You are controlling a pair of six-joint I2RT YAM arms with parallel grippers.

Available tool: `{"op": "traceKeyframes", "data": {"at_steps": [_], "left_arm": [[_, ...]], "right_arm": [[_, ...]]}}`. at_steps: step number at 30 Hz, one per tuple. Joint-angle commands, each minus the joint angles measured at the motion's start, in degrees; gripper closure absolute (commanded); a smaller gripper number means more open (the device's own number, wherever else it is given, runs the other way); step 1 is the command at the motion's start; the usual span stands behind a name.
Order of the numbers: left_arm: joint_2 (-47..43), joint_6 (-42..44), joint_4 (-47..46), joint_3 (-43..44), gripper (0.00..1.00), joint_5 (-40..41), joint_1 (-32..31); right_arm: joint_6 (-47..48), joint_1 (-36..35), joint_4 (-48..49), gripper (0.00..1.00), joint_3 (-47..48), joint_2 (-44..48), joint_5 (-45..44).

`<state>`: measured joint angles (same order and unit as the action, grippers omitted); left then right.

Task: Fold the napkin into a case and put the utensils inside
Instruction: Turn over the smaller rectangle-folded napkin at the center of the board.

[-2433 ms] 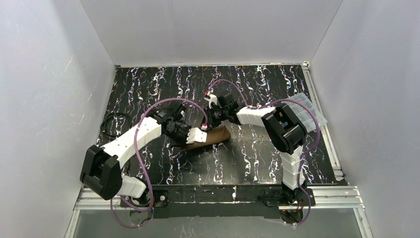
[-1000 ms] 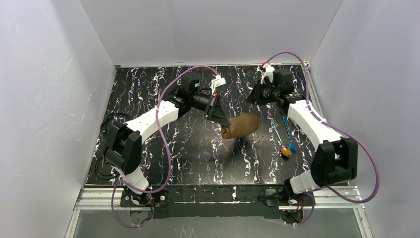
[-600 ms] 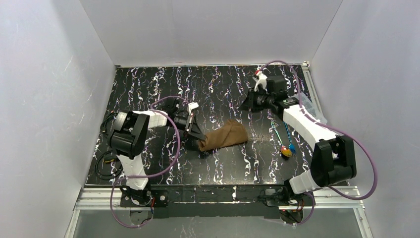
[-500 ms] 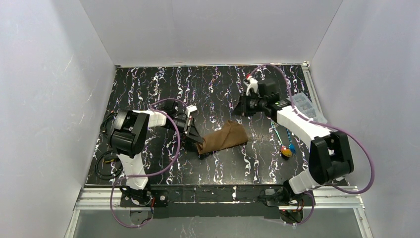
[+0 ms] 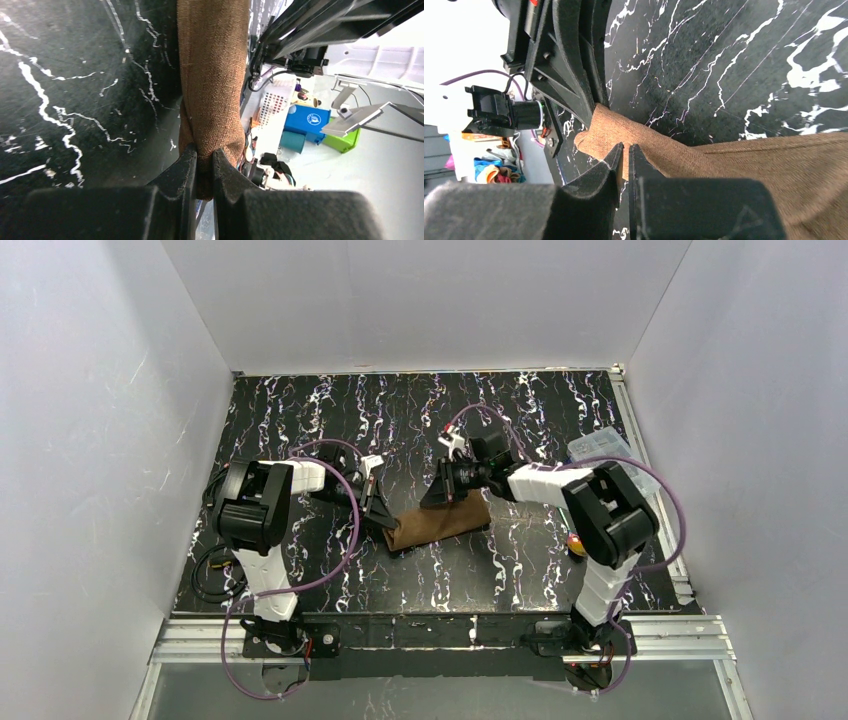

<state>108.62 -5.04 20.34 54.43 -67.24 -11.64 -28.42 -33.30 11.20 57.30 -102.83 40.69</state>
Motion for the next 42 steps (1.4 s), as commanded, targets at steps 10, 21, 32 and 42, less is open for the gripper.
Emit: {"op": "traceKeyframes", "data": {"at_steps": [10,21,32,42], "left_arm": [[0.4,11.1,17.2,5.8,0.55,13.2,1.1],[-12.9,25.3,31.0,14.8,0.37,25.4,2.8],[-16.9,28.5,16.0,5.7,0.64,28.9,-13.3],[-15.0,35.7,11.8,1.4,0.73,39.3,-16.1]], "right_arm": [[-2.6,-5.3,5.2,0.86,5.8,-13.6,1.4],[2.3,-7.9,-3.4,0.87,7.4,-14.5,-6.8],[-1.2,-8.5,-0.8,0.84,8.1,-12.4,-4.5],[-1.7,-4.3,-3.7,0.73,10.2,-8.2,-0.3]]}}
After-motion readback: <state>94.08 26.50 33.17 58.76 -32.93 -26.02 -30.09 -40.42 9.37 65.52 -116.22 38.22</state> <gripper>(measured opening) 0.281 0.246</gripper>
